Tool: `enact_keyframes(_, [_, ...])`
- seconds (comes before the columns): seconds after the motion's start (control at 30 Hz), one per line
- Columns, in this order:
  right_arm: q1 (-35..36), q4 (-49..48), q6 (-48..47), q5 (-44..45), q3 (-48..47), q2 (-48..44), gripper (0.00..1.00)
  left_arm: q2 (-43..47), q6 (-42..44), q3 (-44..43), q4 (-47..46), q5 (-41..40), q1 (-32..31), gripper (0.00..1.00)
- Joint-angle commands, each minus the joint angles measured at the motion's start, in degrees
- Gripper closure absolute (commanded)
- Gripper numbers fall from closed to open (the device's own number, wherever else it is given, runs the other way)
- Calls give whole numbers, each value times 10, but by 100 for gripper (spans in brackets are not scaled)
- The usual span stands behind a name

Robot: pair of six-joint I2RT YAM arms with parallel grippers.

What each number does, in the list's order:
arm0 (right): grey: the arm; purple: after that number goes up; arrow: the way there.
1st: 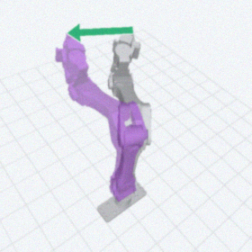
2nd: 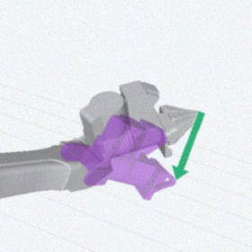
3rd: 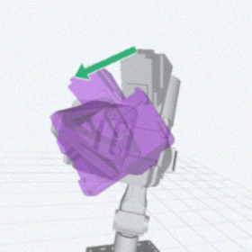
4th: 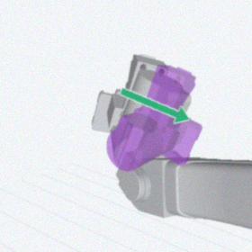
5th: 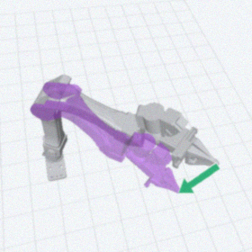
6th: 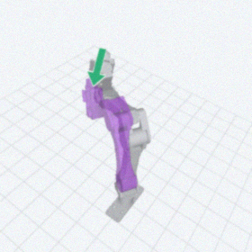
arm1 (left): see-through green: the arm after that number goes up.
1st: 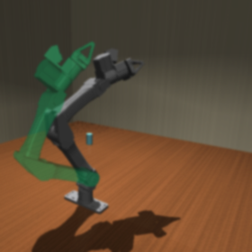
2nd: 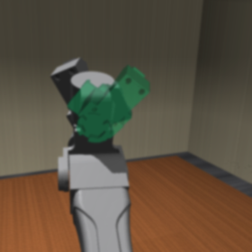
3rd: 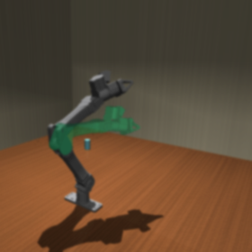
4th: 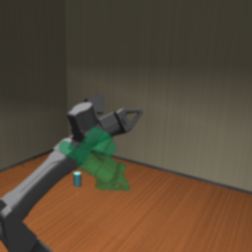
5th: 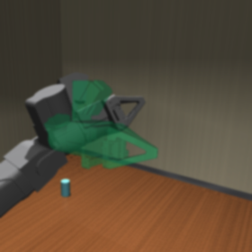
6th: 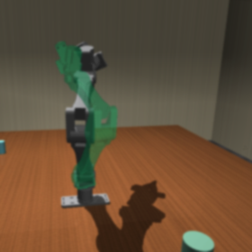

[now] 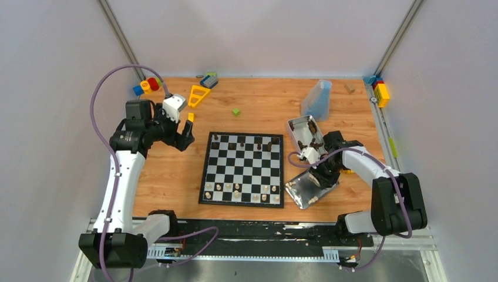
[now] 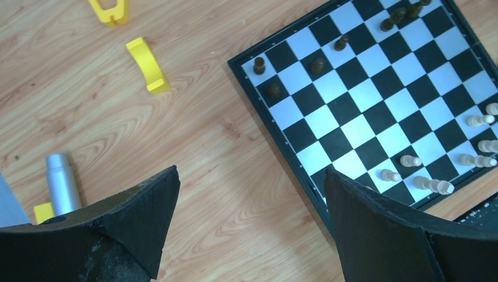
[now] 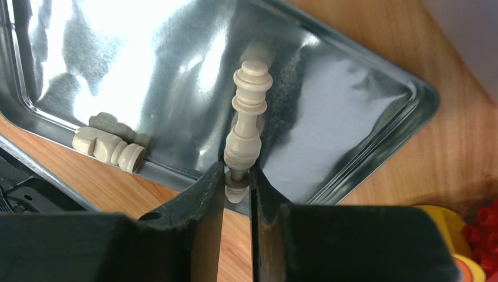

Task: Set up the chess pieces on the board
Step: Pick up the chess piece from the storage box.

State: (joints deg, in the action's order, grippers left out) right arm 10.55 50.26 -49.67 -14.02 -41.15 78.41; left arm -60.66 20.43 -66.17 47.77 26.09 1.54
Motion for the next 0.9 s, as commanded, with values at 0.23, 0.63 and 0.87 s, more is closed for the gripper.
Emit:
enact_keyframes(0.23, [0, 34, 13, -89, -92, -12, 92, -20, 54, 9, -41, 193, -18, 6])
enact_keyframes(0.63, [97, 63, 124, -321, -219, -39, 92, -105, 1, -36, -126, 262, -219, 13])
enact_keyframes(0.87, [140, 28, 176, -391, -262, -27, 92, -224, -57, -112, -135, 324, -296, 20])
